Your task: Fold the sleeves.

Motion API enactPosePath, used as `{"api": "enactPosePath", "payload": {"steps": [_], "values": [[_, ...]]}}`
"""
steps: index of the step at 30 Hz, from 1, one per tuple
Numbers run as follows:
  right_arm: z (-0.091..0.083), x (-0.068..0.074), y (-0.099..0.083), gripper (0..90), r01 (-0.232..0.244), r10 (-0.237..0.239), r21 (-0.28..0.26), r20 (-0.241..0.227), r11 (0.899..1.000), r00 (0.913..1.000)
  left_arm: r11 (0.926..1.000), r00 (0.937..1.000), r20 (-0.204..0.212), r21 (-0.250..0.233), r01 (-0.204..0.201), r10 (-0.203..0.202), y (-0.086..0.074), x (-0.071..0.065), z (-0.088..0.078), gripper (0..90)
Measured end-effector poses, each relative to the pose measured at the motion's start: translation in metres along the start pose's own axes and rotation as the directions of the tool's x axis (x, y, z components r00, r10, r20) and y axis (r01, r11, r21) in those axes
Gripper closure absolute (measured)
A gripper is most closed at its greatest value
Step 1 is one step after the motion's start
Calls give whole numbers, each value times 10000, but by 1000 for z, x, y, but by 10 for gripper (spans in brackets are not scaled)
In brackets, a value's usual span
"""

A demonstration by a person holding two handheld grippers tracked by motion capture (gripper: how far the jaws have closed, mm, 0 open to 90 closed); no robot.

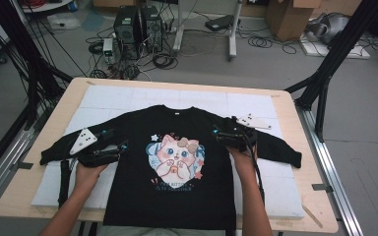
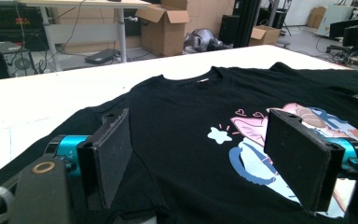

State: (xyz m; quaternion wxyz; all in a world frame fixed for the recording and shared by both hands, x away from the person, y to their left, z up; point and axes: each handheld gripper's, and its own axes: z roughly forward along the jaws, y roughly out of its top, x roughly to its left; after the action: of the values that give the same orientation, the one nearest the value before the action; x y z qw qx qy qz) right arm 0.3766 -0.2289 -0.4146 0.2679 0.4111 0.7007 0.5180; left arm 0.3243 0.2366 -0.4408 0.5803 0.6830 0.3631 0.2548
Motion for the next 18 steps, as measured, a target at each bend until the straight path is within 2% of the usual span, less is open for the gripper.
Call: {"api": "enactPosePath", "payload": {"steps": [9, 12, 15, 18], "values": [[0, -1, 0, 151, -6, 7, -5, 33, 10000, 10000, 10000, 10000, 15, 32, -57, 57, 0, 0, 0, 238], [-1, -1, 0, 151, 3, -3, -22, 20, 10000, 10000, 10000, 10000, -93, 38, 0, 0, 0, 1, -1, 238], [-1, 0, 0, 151, -29, 29, 2, 5, 10000, 10000, 9999, 9996, -257, -101, 117, -120, 2, 6, -5, 238], [-1, 1, 1, 151, 30, -30, 31, -31, 10000, 10000, 9995, 9978, -585, -29, 316, -317, 4, 17, -11, 237]]}}
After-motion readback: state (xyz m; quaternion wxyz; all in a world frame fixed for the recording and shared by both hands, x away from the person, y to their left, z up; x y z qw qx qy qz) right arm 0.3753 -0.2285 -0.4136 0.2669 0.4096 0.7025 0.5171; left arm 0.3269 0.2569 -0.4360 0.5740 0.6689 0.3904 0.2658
